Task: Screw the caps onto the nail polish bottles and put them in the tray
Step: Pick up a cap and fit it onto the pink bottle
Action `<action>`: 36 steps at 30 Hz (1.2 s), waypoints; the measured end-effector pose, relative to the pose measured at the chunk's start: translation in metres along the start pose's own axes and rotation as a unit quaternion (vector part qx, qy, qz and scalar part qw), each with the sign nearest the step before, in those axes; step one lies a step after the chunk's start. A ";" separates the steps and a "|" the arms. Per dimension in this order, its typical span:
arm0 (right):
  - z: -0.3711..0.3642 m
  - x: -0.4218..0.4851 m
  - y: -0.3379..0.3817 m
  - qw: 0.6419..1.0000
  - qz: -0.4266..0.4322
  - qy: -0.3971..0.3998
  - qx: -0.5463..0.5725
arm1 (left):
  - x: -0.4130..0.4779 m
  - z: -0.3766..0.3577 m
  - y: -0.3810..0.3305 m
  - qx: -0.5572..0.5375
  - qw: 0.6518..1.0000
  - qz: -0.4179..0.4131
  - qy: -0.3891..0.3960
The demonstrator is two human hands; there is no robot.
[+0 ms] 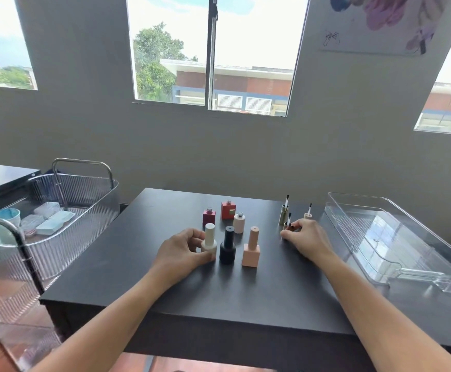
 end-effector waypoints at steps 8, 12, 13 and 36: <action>0.004 -0.017 0.000 0.996 0.000 -0.012 0.092 | -0.001 -0.002 0.001 -0.027 0.997 0.007 0.075; 0.004 -0.028 0.001 0.979 0.004 0.003 0.206 | 0.001 0.002 0.001 -0.075 0.990 0.006 0.118; 0.005 -0.031 0.002 0.974 0.008 0.008 0.228 | 0.006 0.006 0.005 -0.084 0.990 0.014 0.109; 0.007 -0.082 0.034 0.936 0.061 0.039 0.345 | 0.105 -0.006 0.020 0.056 0.996 0.039 -0.060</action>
Point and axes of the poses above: each hand's wrist, its own x-axis towards the middle knuckle, its own z-axis out of the back of the hand, y = z × x, the point moved 8 cm from there along x, towards the middle knuckle, and after that the axes turned 9 degrees about x, right-handed, at the moved point
